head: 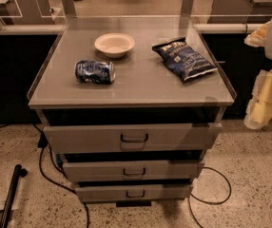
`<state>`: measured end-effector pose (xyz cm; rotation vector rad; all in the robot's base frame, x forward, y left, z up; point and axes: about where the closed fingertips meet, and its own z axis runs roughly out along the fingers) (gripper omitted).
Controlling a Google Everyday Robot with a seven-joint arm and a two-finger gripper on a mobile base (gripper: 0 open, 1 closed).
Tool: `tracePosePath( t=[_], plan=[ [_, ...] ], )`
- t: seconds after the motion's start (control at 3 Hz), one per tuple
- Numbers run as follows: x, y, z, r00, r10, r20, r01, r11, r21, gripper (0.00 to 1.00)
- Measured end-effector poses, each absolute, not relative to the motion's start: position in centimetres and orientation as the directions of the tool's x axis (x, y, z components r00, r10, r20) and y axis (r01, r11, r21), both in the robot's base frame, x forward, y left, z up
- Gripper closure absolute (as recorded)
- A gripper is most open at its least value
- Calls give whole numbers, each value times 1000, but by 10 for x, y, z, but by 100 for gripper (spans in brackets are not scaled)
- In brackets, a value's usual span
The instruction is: Open top drawer
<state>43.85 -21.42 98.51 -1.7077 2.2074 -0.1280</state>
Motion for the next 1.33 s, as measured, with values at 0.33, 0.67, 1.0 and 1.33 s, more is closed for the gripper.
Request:
tracePosePath(
  t=[0.33,0.67,1.0,1.33],
  plan=[
    [439,-214,985,-215,-953,-215,-921,271,-279,0],
    [439,-210,978,-193,-951,-240,-927,257,-273,0],
    [430,-196,951,-101,-926,-364,-934,215,-287,0],
    [426,-197,924,-38,-868,-495,-919,225,-323,0]
  ],
)
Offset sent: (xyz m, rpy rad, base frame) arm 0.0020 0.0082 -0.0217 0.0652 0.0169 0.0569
